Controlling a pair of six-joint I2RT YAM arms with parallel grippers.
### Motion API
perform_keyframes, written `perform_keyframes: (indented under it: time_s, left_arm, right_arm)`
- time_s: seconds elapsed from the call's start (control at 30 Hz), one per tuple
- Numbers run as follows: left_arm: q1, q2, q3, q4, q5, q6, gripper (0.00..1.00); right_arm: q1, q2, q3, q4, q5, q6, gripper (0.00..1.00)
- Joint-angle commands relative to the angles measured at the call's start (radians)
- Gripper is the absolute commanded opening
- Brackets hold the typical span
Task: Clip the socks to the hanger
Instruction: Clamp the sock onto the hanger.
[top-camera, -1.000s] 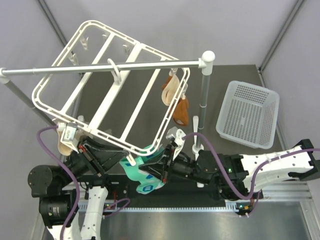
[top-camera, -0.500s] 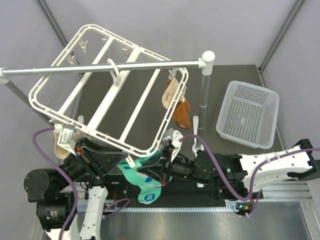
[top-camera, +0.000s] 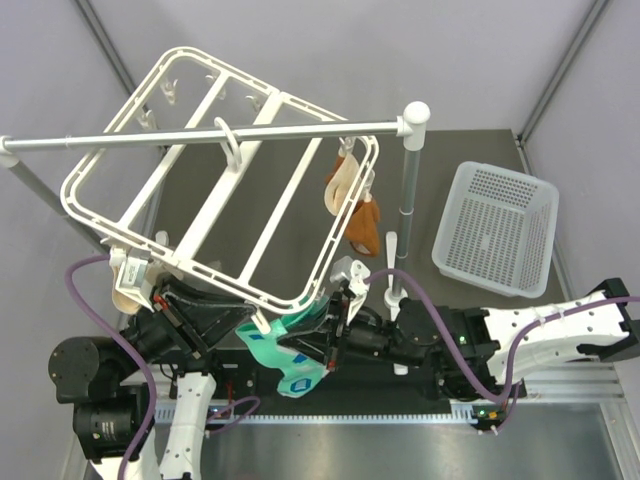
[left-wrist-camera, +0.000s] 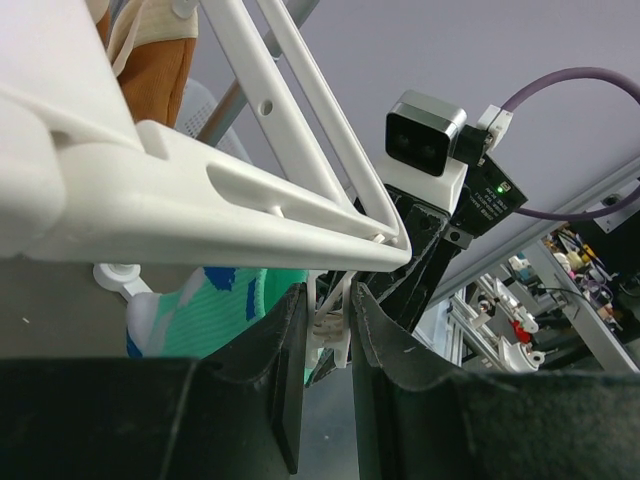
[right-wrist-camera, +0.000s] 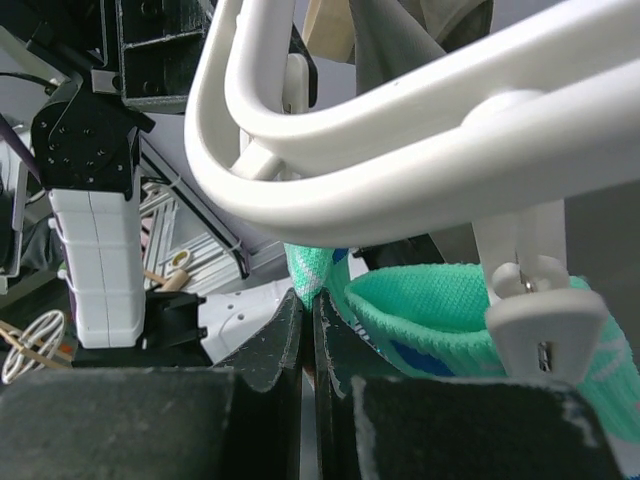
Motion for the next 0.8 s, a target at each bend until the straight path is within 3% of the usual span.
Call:
perform_keyframes:
  time_s: [0.0, 0.5, 0.77]
  left_arm:
    - [0.006, 0.015, -0.002, -0.018, -0.007, 0.027, 0.00]
    - [0.005, 0.024, 0.024, -0.026, -0.007, 0.030, 0.00]
    - [0.006, 0.019, 0.014, -0.026, -0.003, 0.024, 0.00]
  right_arm:
    - [0.008, -0.037, 0.004, 0.049, -0.010, -0.016, 0.00]
    - [0.006, 0.005, 0.013, 0.033, -0.068, -0.021, 0.00]
    - [0.006, -0.017, -0.031, 0.110, -0.108, -0.042, 0.00]
